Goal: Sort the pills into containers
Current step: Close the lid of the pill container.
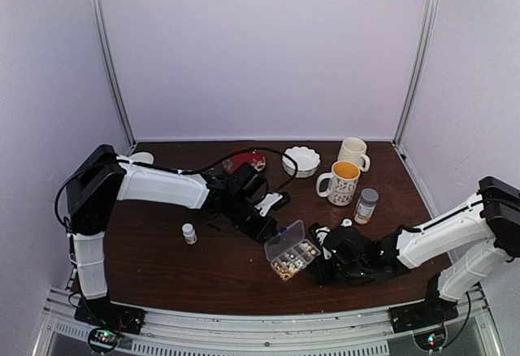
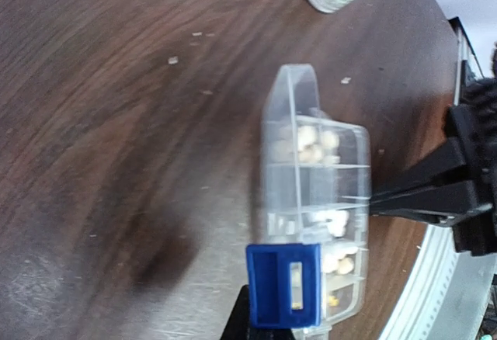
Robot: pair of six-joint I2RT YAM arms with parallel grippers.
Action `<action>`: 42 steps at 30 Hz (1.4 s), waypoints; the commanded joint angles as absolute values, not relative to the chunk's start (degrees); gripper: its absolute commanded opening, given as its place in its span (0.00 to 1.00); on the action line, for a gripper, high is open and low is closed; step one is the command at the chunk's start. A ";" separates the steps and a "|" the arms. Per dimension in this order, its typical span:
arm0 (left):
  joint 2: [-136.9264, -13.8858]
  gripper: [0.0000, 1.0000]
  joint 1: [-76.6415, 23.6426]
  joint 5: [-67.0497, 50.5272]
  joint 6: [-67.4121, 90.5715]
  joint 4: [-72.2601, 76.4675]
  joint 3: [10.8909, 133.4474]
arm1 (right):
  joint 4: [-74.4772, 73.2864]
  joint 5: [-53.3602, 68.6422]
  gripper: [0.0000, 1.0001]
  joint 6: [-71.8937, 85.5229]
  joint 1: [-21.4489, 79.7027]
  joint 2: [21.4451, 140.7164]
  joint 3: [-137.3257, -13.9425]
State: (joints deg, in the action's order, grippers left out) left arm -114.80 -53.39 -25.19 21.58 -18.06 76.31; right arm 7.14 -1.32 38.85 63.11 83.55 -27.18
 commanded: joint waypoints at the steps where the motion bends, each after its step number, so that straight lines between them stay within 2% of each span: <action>1: -112.68 0.00 -55.58 -27.21 21.87 -17.33 78.16 | 6.86 -0.16 0.00 37.33 62.54 84.83 -28.64; 4: -113.07 0.07 -56.70 -26.58 21.85 -17.78 78.65 | 8.04 -0.18 0.00 37.07 62.40 84.70 -28.25; 9: -115.13 0.11 -57.82 -24.86 22.37 -18.66 78.93 | 10.41 -0.13 0.00 37.32 61.74 84.57 -27.45; 12: -117.43 0.14 -58.95 -19.35 21.89 -23.05 81.29 | 11.65 1.66 0.00 37.44 61.23 84.95 -27.33; 18: -119.61 0.32 -60.18 -11.14 22.90 -28.32 82.86 | 12.77 2.76 0.00 37.46 60.31 84.81 -26.52; 22: -120.48 0.39 -60.51 -11.07 23.43 -28.30 82.87 | 14.20 2.50 0.00 38.17 59.91 83.06 -24.65; 29: -122.33 0.39 -61.45 -9.16 23.37 -30.84 85.24 | 13.97 2.05 0.00 38.18 59.59 78.98 -23.36; 32: -122.51 0.38 -61.51 -9.26 23.72 -30.86 85.25 | 13.29 3.25 0.08 36.99 59.59 78.03 -24.59; 34: -122.64 0.36 -61.44 -9.32 23.73 -30.86 85.34 | 11.90 3.78 0.08 36.30 59.59 77.88 -26.15; 36: -122.58 0.35 -61.44 -9.31 23.86 -30.86 85.34 | 11.20 3.84 0.07 35.83 59.59 77.61 -27.41; 39: -122.61 0.34 -61.49 -9.49 24.07 -30.85 85.34 | 11.83 3.24 0.00 35.68 59.59 77.01 -28.04; 42: -122.93 0.33 -61.52 -9.90 24.26 -30.76 85.59 | 12.92 3.36 0.00 35.52 59.19 78.13 -29.04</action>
